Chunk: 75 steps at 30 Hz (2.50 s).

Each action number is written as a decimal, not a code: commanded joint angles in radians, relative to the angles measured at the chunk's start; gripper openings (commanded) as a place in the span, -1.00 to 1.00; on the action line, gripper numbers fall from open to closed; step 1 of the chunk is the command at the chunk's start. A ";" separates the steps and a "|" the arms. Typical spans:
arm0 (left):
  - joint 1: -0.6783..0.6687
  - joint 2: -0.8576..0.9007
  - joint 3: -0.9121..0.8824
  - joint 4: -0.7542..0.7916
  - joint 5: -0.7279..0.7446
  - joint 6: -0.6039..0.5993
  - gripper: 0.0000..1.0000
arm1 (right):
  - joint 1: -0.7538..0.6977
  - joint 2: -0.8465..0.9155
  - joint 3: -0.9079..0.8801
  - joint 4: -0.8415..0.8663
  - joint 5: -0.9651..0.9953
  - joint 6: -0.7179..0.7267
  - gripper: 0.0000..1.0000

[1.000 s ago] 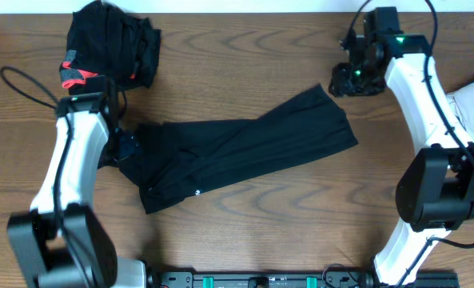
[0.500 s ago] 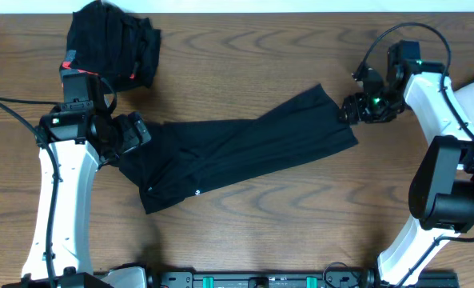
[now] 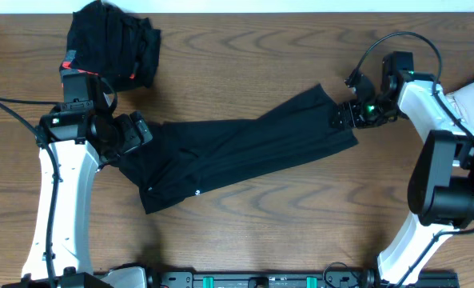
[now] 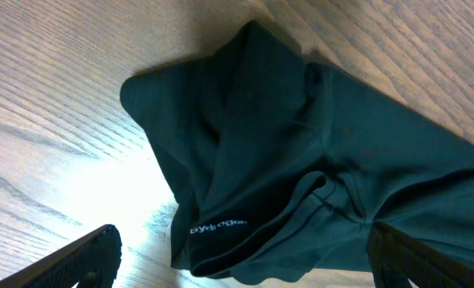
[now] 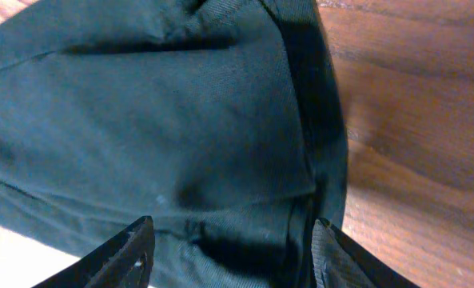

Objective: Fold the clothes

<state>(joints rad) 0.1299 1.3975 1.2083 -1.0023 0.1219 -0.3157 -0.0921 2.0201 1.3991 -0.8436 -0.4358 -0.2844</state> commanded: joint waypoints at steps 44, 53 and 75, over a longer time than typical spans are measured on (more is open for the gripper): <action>0.004 -0.004 0.013 -0.006 0.003 0.011 0.96 | -0.232 0.154 -0.006 0.023 0.367 0.462 -0.98; -0.003 -0.004 0.004 -0.005 0.214 0.012 0.96 | -0.287 0.153 -0.006 -0.069 0.510 0.700 -0.97; -0.171 0.012 -0.009 0.047 0.233 0.016 0.96 | -0.219 -0.196 -0.005 -0.216 0.587 0.692 -0.98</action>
<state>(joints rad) -0.0372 1.3991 1.2079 -0.9565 0.3424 -0.3134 -0.3450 1.9053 1.3930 -1.0542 0.1131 0.4469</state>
